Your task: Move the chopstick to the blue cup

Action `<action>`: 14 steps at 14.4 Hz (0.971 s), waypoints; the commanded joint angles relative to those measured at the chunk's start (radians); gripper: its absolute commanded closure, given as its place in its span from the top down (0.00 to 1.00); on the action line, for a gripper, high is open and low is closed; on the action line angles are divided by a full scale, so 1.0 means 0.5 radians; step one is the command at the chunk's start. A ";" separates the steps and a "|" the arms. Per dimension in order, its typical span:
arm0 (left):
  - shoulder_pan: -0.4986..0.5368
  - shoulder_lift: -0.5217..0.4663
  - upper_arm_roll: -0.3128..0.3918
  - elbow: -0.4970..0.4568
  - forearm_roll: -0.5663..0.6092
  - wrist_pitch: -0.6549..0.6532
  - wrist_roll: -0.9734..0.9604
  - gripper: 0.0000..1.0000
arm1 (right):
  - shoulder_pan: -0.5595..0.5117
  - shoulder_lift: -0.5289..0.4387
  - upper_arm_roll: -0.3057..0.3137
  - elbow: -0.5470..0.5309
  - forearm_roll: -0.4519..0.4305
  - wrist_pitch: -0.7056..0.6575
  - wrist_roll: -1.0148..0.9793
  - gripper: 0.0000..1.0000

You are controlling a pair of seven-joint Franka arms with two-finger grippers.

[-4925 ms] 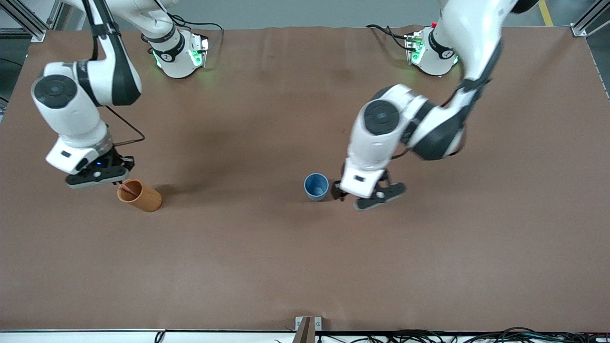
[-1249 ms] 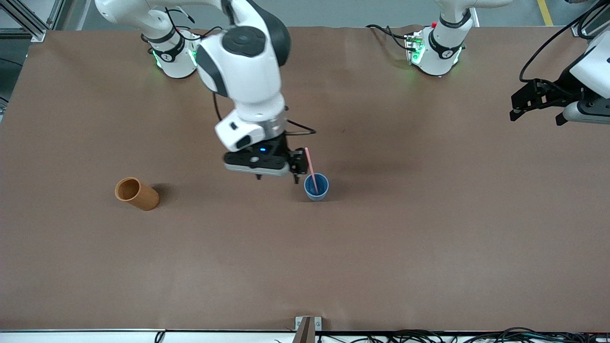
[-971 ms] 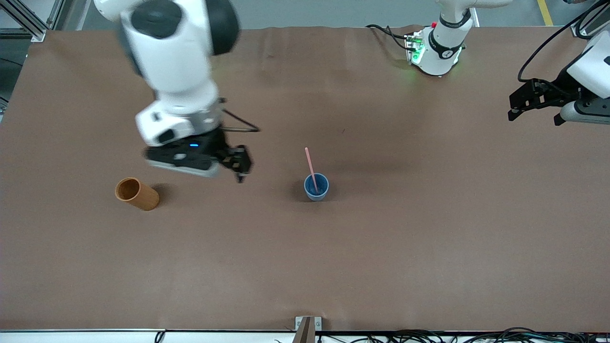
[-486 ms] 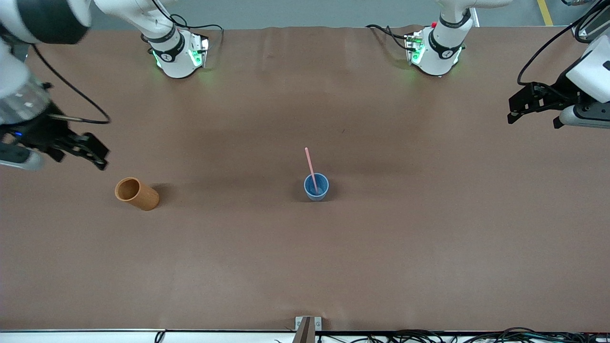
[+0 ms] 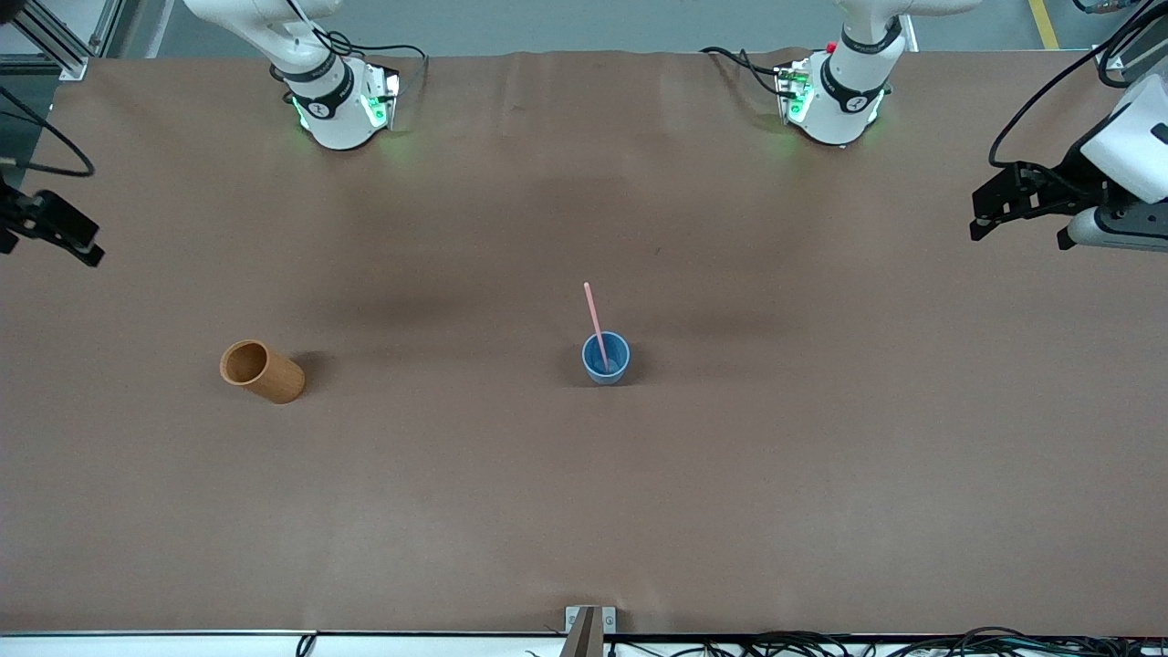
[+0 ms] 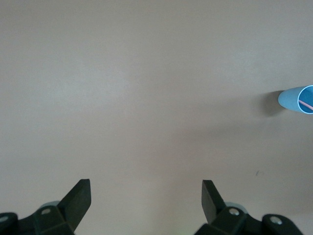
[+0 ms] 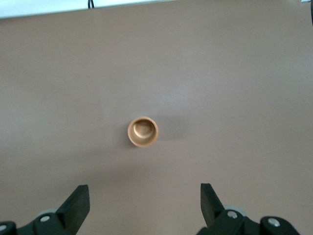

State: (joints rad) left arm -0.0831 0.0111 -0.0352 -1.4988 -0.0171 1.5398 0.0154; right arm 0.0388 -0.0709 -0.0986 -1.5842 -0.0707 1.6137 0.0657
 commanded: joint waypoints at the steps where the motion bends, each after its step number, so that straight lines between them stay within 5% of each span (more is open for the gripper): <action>1: -0.009 0.033 0.003 0.074 -0.009 -0.015 0.000 1.00 | -0.114 -0.045 0.035 0.072 0.071 -0.149 -0.189 1.00; 7: -0.003 0.033 0.003 0.074 -0.009 -0.015 0.000 1.00 | -0.121 0.053 0.038 0.284 0.147 -0.266 -0.211 1.00; 14: 0.001 0.030 0.003 0.071 -0.012 -0.015 0.012 1.00 | -0.115 0.108 0.038 0.282 0.187 -0.316 -0.211 1.00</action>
State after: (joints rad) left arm -0.0828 0.0152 -0.0349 -1.4896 -0.0170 1.5398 0.0155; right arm -0.0055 -0.0228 -0.0879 -1.4600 0.0151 1.4702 -0.0283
